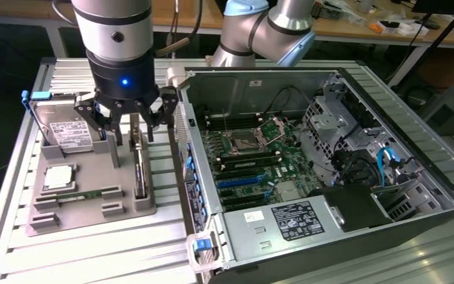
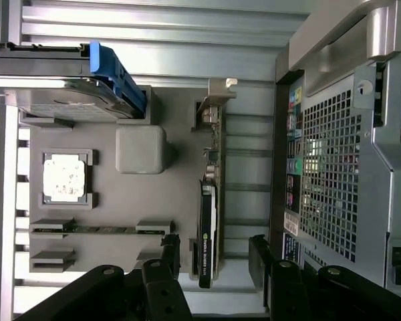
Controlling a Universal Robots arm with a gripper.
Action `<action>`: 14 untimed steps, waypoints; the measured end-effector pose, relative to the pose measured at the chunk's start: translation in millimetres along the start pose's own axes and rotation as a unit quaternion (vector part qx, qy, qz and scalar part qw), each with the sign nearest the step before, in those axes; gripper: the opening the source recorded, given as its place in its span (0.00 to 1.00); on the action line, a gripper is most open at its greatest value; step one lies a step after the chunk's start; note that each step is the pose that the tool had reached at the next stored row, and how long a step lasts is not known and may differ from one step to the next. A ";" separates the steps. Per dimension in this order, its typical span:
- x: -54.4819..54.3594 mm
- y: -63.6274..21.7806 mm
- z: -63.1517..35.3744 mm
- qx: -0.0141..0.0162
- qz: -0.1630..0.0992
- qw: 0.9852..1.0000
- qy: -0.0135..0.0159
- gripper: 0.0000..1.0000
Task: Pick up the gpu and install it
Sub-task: 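Pick up the gpu and move the gpu toward the slot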
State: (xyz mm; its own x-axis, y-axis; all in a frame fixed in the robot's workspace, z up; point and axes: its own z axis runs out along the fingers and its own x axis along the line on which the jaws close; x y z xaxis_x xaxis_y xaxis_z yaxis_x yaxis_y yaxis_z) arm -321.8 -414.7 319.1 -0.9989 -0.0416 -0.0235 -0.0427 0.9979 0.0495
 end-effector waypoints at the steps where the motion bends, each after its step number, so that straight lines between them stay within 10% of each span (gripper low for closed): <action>1: 0.0 -0.1 1.8 0.000 0.000 1.000 0.000 0.54; 14: 0.6 -1.4 27.9 0.000 0.000 1.000 0.000 0.54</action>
State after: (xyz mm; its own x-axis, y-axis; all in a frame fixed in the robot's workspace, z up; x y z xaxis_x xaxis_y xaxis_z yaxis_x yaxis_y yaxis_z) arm -321.8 -414.6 291.2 -0.9989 -0.0415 -0.0235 -0.0427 0.9978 0.0498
